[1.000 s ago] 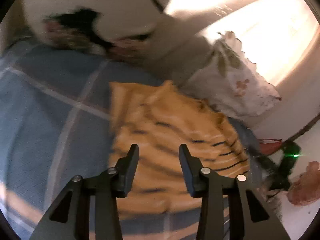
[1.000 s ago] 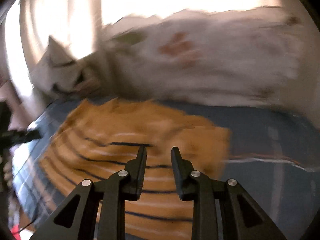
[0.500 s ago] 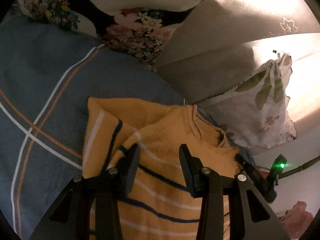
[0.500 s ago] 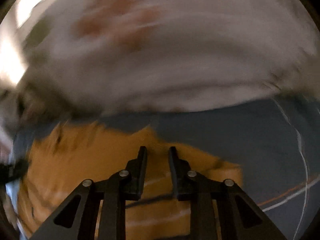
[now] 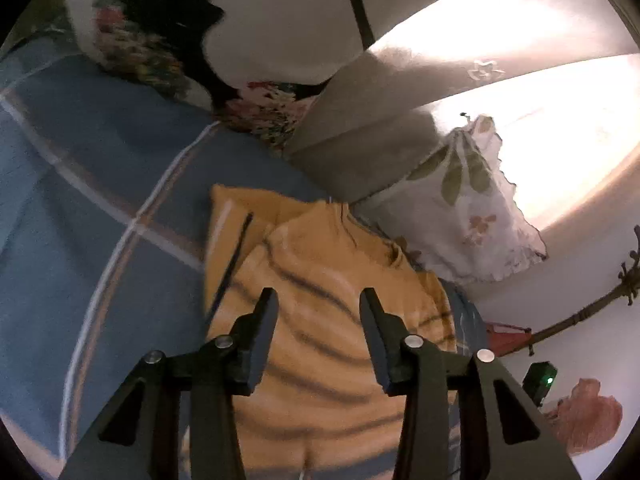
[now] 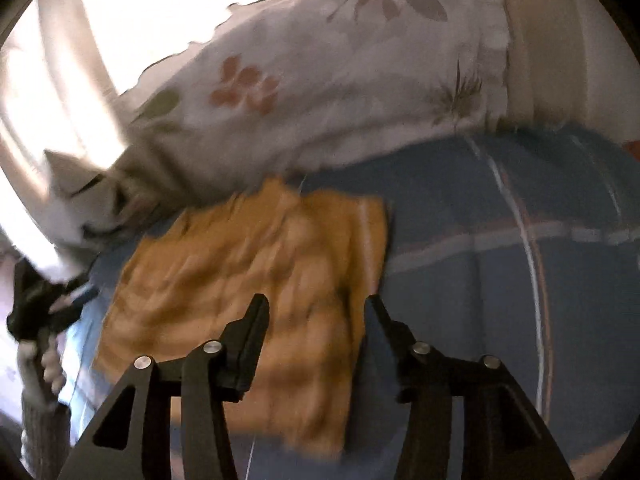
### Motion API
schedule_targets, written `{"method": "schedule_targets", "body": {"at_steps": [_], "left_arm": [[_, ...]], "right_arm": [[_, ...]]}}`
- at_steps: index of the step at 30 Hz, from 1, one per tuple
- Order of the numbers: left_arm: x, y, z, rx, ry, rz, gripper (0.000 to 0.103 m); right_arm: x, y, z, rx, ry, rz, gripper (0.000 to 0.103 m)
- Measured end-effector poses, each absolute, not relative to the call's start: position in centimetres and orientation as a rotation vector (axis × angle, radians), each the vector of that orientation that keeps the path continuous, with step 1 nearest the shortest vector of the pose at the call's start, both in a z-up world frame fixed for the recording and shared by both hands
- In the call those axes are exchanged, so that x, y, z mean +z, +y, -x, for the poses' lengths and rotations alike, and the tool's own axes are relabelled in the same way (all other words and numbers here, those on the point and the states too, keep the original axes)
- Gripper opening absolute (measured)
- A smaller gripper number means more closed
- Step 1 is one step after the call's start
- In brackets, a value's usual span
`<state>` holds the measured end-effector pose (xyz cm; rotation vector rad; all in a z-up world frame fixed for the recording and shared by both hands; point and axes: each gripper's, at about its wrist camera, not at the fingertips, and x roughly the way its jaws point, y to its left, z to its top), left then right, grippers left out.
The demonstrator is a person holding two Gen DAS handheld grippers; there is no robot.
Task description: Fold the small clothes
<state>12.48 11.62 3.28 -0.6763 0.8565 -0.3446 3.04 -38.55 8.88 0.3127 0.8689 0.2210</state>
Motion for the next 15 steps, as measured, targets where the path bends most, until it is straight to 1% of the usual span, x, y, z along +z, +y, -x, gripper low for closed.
{"method": "schedule_targets", "body": {"at_steps": [4,5,6,7,10,12,14,15], "left_arm": [[2.6,13.8,-9.1,-0.293,0.856,0.697,0.045],[2.4,14.4,-8.5,-0.279,0.859,0.704,0.045],[2.0,15.1,-8.0,-0.262,0.862,0.714,0.045],[1.8,15.7,-7.2,-0.246,0.862,0.725,0.045],[1.4,17.1,-5.7,-0.215,0.848,0.743,0.045],[1.3,17.6,-4.8,-0.202,0.840,0.733,0.046],[0.9,17.5,-4.6,-0.207,0.837,0.731,0.048],[0.5,17.3,-4.7,-0.217,0.841,0.734,0.048]], "right_arm": [[6.1,-37.7,-1.5,0.202,0.933,-0.284,0.057],[5.5,-37.9,-1.6,0.188,0.948,-0.277,0.053],[5.2,-38.2,-1.7,0.161,0.951,-0.260,0.031],[5.1,-38.7,-2.0,0.129,0.951,-0.255,0.024],[5.8,-41.2,-2.3,-0.044,0.933,-0.306,0.023],[7.3,-41.7,-1.5,-0.070,0.882,-0.328,0.027],[9.1,-40.8,-0.7,-0.023,0.834,-0.349,0.027],[9.9,-39.5,-0.6,0.012,0.816,-0.340,0.031]]}}
